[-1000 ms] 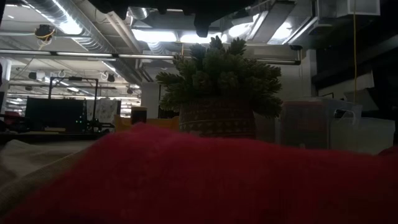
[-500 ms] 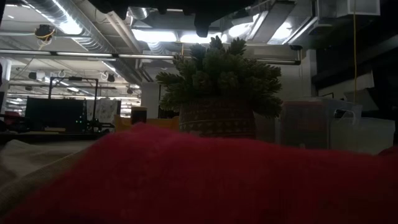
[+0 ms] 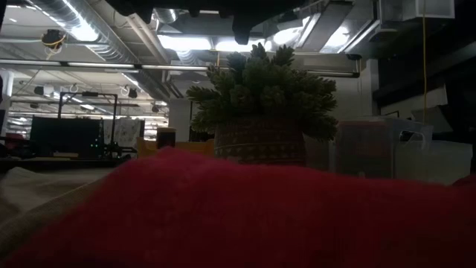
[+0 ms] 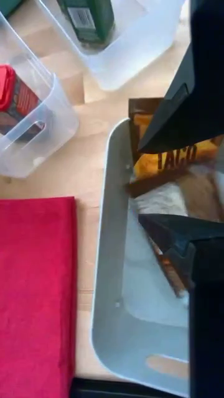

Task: Sort spices by type
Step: Return to Home Position

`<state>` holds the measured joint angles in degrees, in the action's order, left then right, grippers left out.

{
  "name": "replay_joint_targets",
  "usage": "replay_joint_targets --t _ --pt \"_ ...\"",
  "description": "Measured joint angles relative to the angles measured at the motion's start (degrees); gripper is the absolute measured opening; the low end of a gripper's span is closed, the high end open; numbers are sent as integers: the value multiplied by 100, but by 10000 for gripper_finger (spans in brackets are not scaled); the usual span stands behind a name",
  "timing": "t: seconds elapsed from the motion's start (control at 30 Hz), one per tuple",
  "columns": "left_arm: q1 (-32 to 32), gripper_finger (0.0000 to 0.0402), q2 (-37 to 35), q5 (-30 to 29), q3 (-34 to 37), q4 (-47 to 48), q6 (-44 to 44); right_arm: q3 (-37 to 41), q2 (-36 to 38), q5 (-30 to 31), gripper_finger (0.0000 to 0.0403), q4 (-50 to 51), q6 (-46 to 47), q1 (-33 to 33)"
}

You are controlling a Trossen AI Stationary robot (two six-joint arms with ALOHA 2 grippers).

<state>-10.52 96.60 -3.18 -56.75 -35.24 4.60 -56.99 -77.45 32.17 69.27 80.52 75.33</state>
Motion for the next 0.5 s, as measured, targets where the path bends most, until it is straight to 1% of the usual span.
replay_joint_targets --t 0.07,0.13,0.27,0.4,0.5 --pt "0 141 -7 2 0 -25 73 -88 0 38 170 140 -1 0" --pt "0 141 -63 0 0 39 146 -200 0 200 170 343 4 0" --pt "11 141 -372 0 2 245 125 -581 30 834 170 833 159 0" --pt "11 141 -892 -1 2 1010 -102 -969 228 1691 170 1056 115 -38" --pt "11 141 -1349 -2 7 1793 -333 -1126 480 2181 170 1005 -234 -284"
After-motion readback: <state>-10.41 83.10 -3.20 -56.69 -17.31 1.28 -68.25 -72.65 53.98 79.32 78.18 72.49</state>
